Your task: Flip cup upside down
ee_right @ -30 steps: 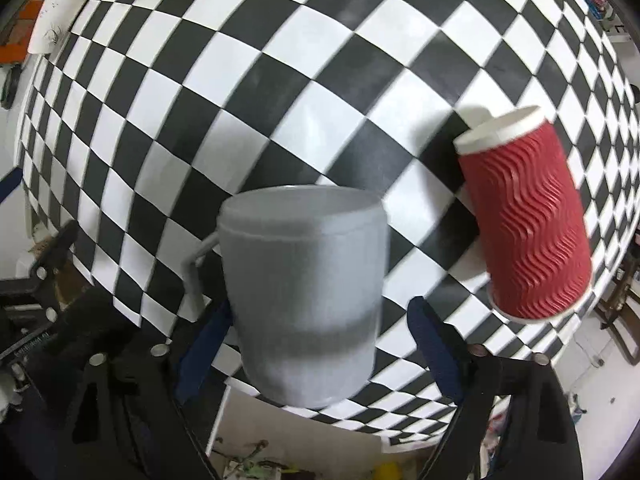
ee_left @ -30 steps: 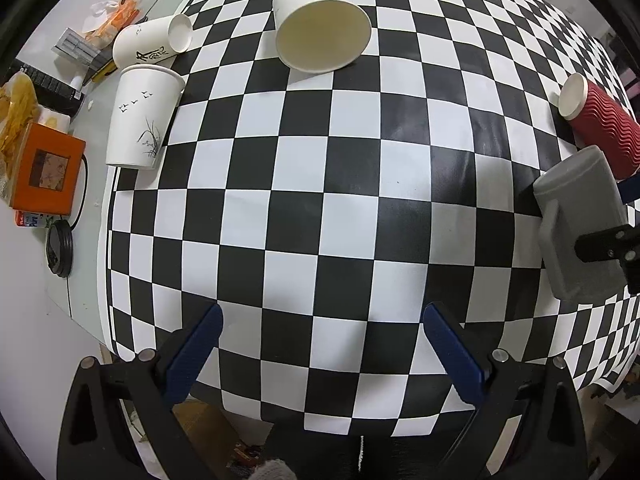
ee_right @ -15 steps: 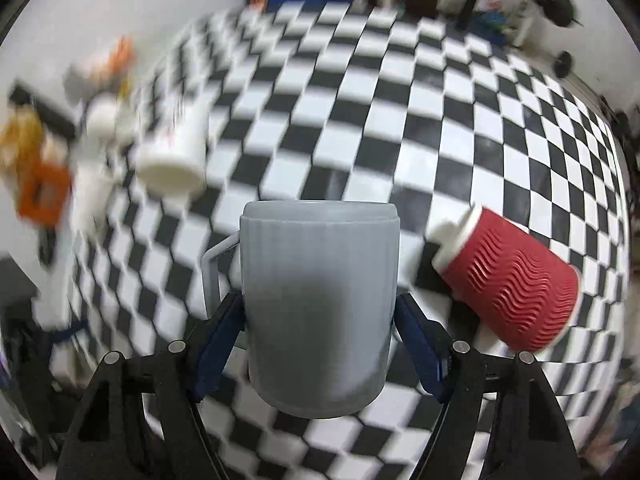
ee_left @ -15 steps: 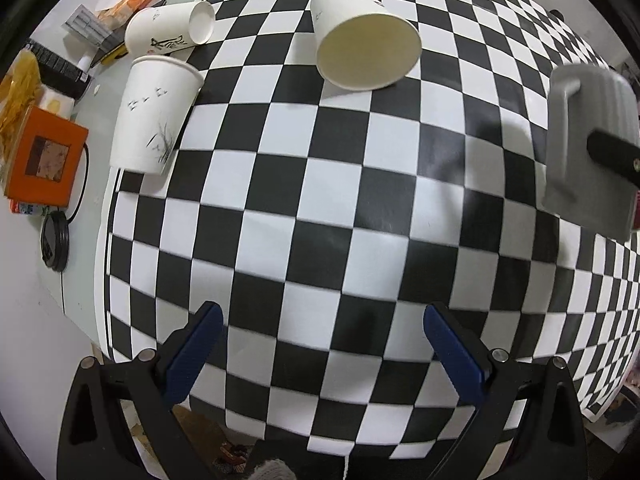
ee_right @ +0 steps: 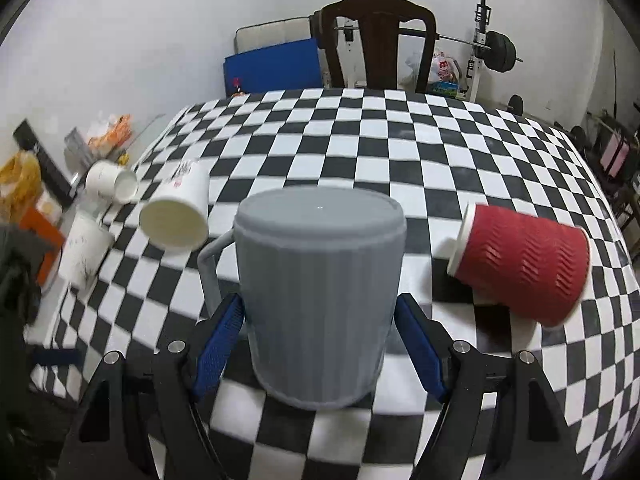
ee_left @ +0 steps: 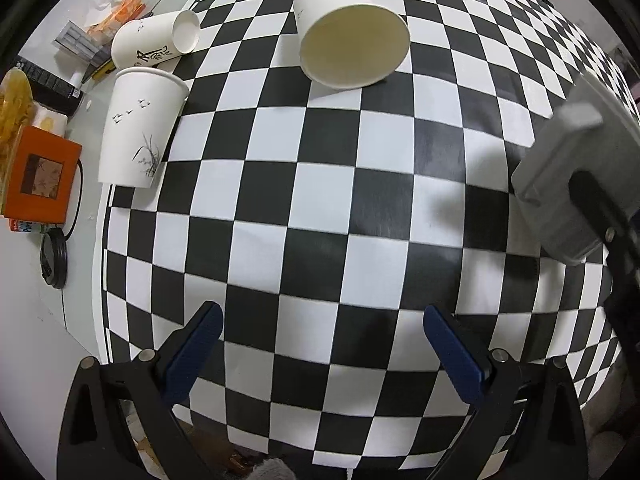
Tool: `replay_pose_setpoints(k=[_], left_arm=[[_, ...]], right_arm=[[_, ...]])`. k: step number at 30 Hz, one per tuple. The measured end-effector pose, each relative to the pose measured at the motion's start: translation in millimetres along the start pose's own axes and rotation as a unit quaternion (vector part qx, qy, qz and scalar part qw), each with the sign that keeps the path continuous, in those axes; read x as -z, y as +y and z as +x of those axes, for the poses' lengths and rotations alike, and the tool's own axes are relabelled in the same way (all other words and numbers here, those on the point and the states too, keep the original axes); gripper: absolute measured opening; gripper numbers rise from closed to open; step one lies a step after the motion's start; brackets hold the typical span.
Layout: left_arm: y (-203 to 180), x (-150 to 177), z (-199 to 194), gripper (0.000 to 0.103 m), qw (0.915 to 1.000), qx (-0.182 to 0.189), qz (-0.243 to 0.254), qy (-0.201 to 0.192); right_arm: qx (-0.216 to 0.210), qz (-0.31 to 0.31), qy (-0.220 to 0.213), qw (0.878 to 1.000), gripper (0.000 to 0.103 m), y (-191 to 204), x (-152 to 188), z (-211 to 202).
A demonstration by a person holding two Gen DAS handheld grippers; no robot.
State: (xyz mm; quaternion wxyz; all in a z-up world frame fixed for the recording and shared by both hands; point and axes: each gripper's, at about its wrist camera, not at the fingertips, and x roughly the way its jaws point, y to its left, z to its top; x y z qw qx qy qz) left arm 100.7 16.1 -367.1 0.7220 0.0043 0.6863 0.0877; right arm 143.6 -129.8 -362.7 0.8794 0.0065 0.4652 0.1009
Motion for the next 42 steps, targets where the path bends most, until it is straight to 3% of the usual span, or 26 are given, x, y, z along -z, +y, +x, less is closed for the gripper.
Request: replay_pose_setpoints(k=[11, 13, 15, 18, 29, 35, 42], left_arm=[[0.9, 24.6, -25.5, 0.102, 0.9994, 0.001, 0.014, -0.032], [7.9, 23.1, -38.2, 0.102, 0.9989, 0.0, 0.014, -0.046], [9.1, 27.4, -54.0, 0.102, 0.998, 0.007, 0.015, -0.061], [8.2, 32.6, -80.0, 0.102, 0.9965, 0.014, 0.019, -0.08], [7.1, 56.3, -213.6, 0.103, 0.9812, 0.055, 0.045, -0.179], [16.3, 64.5, -261.9, 0.103, 0.9741, 0.074, 0.058, -0.205], [22.4, 80.9, -301.9, 0.103, 0.9698, 0.087, 0.054, -0.221]], right_arm=[[0.022, 0.018, 0.056, 0.998, 0.079, -4.1, 33.1, -8.4], [0.034, 0.023, 0.066, 0.997, 0.082, -5.6, 36.8, -17.5], [0.048, 0.036, 0.071, 0.996, 0.093, -10.0, 40.2, -31.2], [0.079, 0.046, 0.073, 0.993, 0.102, -16.0, 42.6, -59.3], [0.138, 0.064, 0.039, 0.988, 0.103, -17.4, 10.4, -200.3], [0.164, 0.07, 0.019, 0.984, 0.103, -11.2, -9.5, -274.4], [0.166, 0.081, 0.016, 0.983, 0.103, -1.4, -22.2, -331.6]])
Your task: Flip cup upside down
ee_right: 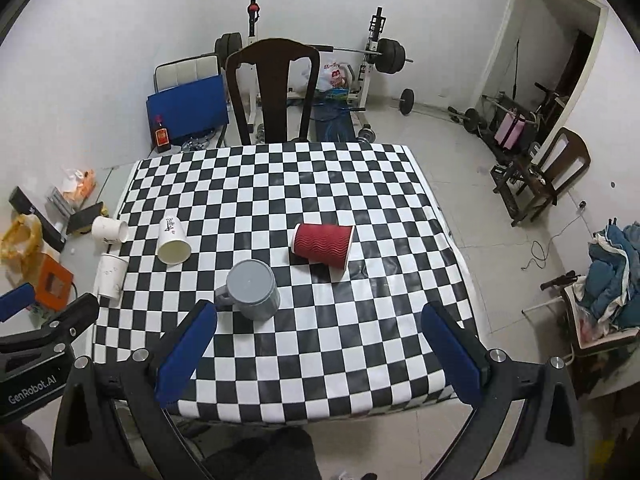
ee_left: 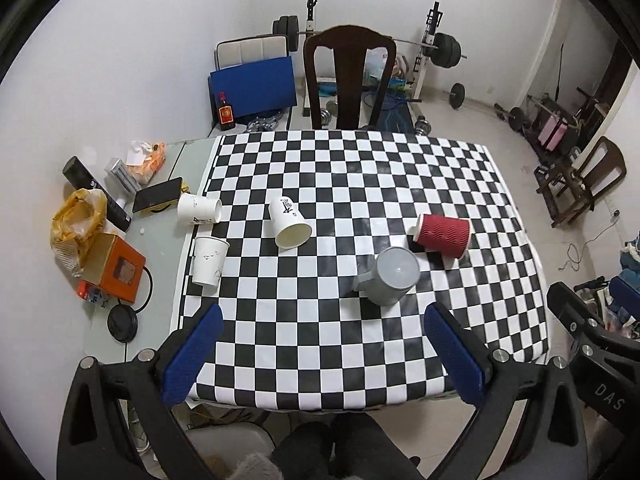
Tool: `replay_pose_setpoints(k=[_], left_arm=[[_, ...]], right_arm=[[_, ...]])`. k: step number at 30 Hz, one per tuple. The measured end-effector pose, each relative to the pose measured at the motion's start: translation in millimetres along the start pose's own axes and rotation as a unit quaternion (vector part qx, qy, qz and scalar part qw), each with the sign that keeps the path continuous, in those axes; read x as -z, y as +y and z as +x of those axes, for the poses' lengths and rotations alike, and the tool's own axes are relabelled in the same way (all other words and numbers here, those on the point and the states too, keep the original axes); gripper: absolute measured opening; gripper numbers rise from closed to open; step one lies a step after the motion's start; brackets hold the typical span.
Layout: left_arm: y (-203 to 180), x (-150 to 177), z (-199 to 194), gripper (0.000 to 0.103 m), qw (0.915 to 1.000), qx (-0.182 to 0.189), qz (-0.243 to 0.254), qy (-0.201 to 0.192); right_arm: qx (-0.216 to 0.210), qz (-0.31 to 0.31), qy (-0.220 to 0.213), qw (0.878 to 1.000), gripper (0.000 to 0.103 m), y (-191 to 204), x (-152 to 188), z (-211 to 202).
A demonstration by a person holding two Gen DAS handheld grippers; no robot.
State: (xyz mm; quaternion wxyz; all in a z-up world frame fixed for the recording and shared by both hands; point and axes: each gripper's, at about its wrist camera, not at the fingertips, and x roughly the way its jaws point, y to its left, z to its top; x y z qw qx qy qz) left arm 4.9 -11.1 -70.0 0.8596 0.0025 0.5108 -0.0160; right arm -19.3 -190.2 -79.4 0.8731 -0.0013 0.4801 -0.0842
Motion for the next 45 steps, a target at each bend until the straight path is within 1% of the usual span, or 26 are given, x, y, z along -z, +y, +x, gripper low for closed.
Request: replay_pose_setpoints(k=[6, 16, 35, 45], left_arm=[[-1.4, 0.3, -27.9, 0.103, 0.9999, -0.008, -0.005, -0.013], [0.8, 1.7, -41.3, 0.103, 0.9996, -0.024, -0.012, -0.008], [1.8, 6.1, -47.5, 0.103, 0.9993, -0.034, -0.013, 0.005], [2.7, 6.8, -48.4, 0.103, 0.9992, -0.039, -0.012, 0.007]], right_arm=[[-0.004, -0.004, -0.006, 1.0, 0.103, 0.7, -2.9, -35.3], [0.0, -0.014, -0.017, 1.0, 0.103, -0.6, -7.4, -68.4], [-0.006, -0.013, -0.002, 1.0, 0.103, -9.7, -4.7, -69.4], [-0.011, -0.014, 0.006, 1.0, 0.103, -5.3, -5.1, -63.2]])
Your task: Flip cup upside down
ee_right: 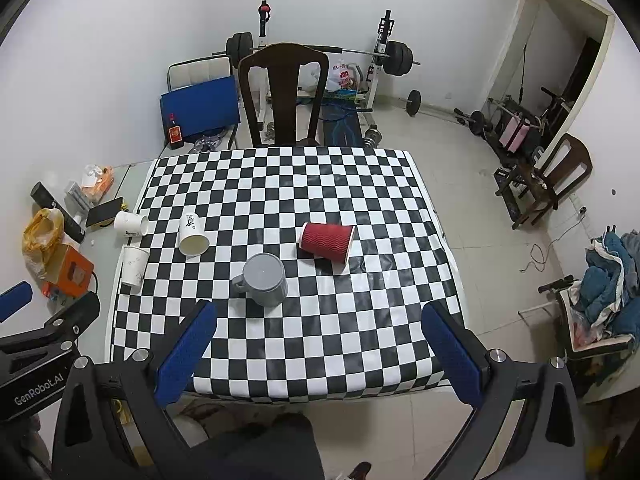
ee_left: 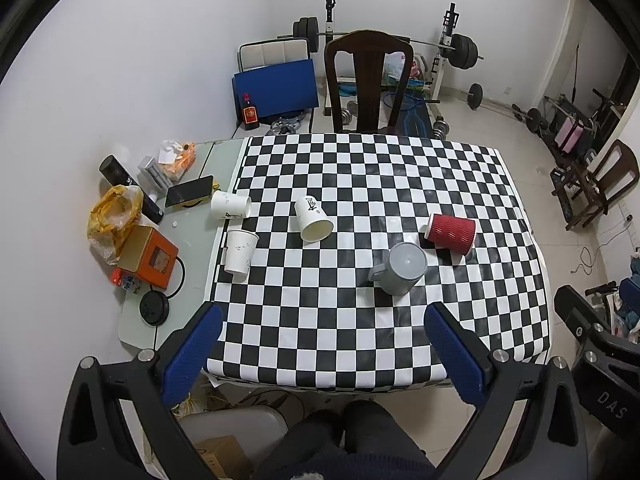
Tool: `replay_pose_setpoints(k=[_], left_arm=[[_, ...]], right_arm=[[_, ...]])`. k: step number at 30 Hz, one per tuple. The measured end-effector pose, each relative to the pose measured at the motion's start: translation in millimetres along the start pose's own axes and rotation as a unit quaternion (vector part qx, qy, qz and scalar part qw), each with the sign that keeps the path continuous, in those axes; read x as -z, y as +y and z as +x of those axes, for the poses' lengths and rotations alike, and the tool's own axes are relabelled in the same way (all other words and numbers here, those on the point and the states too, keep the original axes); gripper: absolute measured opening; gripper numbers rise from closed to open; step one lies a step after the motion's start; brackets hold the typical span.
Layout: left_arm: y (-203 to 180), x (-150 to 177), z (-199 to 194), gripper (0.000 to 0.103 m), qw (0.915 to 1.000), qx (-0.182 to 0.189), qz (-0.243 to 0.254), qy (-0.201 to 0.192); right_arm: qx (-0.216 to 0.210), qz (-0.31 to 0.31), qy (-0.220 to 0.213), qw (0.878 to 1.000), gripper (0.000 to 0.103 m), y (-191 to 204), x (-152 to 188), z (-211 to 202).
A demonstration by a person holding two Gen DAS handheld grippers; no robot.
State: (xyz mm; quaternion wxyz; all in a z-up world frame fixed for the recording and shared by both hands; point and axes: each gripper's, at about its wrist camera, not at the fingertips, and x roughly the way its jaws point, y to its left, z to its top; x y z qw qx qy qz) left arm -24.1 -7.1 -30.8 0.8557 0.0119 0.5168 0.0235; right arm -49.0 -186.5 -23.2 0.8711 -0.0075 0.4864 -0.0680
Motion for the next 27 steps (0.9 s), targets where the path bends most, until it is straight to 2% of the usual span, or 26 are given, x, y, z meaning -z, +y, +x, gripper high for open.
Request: replay_pose_setpoints(k=[27], left_arm=[[4.3, -0.6, -0.4, 0.103, 1.0, 0.0, 0.002, 0.004]], right_arm=[[-0.003, 0.0, 0.005, 1.0, 0.103, 2.0, -3.8, 0.6]])
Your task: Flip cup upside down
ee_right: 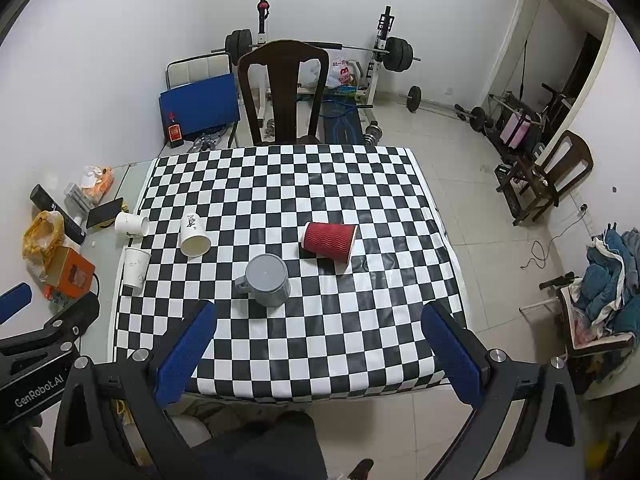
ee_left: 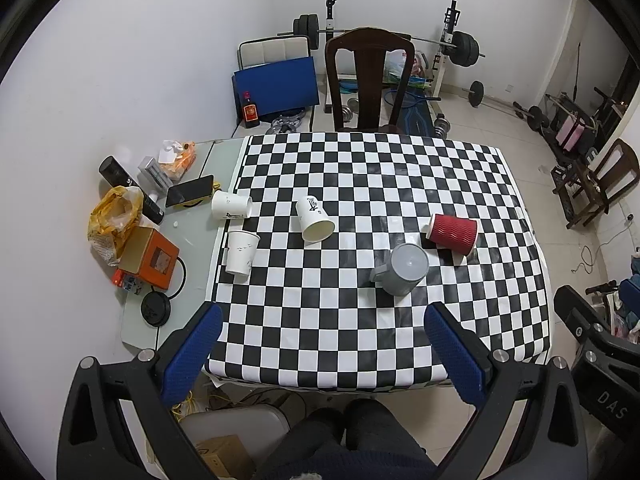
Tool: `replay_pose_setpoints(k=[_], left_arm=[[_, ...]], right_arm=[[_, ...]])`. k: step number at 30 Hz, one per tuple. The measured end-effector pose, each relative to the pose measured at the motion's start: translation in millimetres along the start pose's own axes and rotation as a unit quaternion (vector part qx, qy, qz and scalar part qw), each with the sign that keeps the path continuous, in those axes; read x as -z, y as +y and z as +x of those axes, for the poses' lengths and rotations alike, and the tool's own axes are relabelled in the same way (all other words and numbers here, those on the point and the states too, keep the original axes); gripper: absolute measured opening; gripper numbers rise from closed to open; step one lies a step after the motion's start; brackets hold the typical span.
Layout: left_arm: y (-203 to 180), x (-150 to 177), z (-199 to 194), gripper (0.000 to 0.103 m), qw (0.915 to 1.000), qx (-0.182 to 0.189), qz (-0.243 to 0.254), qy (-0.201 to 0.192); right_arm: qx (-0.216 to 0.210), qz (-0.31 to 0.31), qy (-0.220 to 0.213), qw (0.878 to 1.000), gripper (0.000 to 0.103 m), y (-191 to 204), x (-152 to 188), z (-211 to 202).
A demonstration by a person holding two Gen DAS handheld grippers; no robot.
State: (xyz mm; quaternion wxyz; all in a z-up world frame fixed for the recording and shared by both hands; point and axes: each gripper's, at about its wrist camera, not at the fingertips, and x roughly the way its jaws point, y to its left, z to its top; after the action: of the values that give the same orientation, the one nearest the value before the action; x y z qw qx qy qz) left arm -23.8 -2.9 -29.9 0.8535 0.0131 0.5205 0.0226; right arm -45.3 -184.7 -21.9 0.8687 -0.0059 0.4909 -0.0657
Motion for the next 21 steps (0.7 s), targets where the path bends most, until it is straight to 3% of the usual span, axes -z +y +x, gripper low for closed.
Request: replay_pose_setpoints(k=[21], left_arm=[[-2.3, -2.9, 0.2, 0.103, 1.0, 0.001, 0.0, 0.002]], right_arm=[[-0.001, 0.0, 0.003, 1.0, 0.103, -0.5, -2.3, 0.6]])
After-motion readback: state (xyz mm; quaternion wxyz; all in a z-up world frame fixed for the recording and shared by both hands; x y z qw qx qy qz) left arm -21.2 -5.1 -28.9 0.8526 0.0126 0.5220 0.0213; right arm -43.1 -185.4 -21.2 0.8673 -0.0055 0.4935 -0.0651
